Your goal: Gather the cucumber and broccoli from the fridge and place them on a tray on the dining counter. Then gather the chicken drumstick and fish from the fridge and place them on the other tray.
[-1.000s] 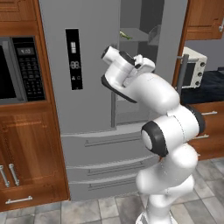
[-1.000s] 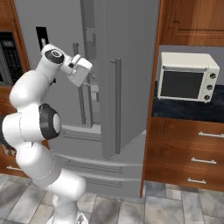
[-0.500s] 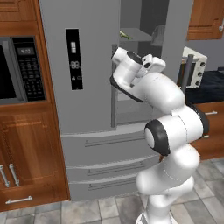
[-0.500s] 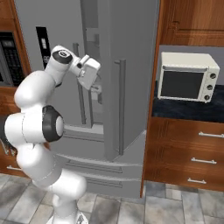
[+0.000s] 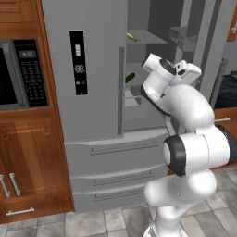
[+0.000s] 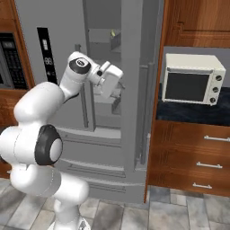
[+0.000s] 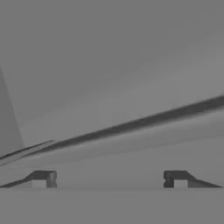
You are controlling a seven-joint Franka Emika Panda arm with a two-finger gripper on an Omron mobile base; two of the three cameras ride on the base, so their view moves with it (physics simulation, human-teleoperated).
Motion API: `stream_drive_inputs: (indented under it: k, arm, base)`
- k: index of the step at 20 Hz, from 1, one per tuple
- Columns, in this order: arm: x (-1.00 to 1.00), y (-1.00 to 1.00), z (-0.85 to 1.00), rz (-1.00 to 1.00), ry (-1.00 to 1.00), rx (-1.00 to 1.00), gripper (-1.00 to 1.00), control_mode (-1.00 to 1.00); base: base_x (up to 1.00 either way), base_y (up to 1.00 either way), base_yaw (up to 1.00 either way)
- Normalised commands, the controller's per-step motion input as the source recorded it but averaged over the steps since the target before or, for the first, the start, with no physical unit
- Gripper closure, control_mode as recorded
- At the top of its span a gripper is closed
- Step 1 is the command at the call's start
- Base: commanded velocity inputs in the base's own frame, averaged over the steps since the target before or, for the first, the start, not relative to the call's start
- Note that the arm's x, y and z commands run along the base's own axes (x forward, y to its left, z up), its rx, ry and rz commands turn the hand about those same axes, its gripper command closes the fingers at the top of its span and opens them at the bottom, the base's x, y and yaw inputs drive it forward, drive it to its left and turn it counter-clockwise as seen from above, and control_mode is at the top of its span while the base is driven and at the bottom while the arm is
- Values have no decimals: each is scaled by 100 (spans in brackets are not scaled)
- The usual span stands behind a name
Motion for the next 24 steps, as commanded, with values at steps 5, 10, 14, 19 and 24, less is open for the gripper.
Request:
stream_drive_inputs:
  k: [5, 10, 14, 19, 24]
  arm:
    - [-1, -100, 0, 0, 5, 0, -100, -100]
    - [0, -97, 0, 0, 2, 0, -100, -100]
    - [-64, 4, 0, 1, -16, -2, -100, -100]
    - [-61, 93, -4, 10, -14, 0, -100, -100]
    - [-11, 100, 0, 10, -17, 1, -100, -100]
  base:
    - [0, 0, 0]
    - [0, 0, 0]
    - [0, 0, 0]
    - [0, 0, 0]
    - [0, 0, 0]
